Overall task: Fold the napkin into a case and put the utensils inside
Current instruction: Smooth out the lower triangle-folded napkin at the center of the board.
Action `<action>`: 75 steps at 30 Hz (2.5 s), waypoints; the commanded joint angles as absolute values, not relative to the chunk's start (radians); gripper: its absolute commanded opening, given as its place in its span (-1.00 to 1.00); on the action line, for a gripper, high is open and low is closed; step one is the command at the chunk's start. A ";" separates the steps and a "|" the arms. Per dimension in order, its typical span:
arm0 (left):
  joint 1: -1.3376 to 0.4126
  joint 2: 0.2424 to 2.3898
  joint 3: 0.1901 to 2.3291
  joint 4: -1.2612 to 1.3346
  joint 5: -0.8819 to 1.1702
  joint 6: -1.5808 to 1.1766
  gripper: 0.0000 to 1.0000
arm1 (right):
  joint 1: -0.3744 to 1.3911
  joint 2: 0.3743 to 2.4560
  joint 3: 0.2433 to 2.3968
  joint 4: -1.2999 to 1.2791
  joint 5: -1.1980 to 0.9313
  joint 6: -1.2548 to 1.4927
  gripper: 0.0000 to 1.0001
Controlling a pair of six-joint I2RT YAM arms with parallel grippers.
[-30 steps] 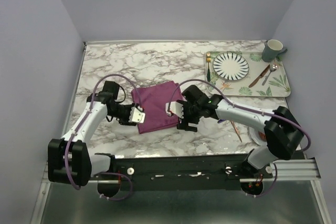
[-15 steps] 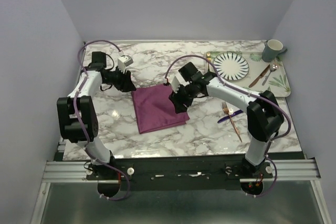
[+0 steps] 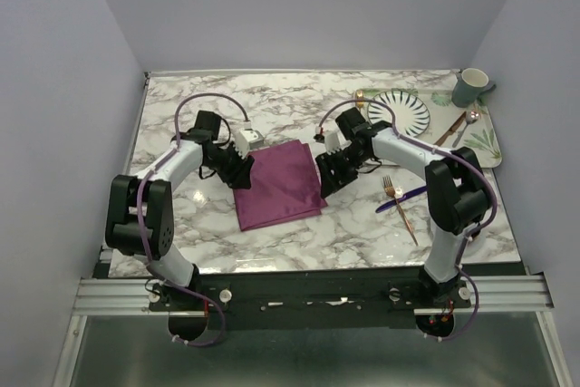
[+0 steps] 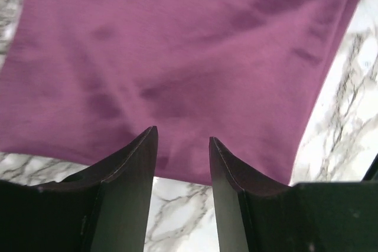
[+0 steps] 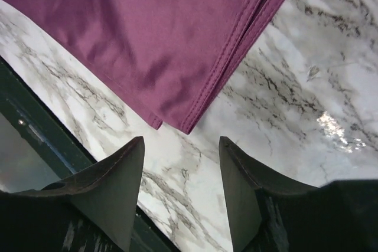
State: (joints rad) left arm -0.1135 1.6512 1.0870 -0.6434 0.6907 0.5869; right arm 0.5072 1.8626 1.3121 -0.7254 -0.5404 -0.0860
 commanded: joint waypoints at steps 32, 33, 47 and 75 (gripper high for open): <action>-0.560 1.342 0.686 -0.360 0.431 0.557 -0.10 | 0.500 1.844 0.959 -0.270 -0.736 0.460 -0.21; -0.564 1.342 0.684 -0.362 0.433 0.557 -0.10 | 0.500 1.847 0.960 -0.270 -0.738 0.460 -0.24; -0.592 1.364 0.664 -0.344 0.377 0.569 -0.18 | 0.500 1.867 0.962 -0.275 -0.729 0.453 -0.75; -0.591 1.284 0.597 -0.446 0.319 0.673 -0.76 | 0.500 1.870 0.969 -0.308 -0.710 0.426 -0.99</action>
State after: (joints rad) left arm -0.5869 1.3056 0.6144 -0.4168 0.3645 0.6506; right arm 0.5018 1.8606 0.9585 -0.2863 -0.7300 0.4507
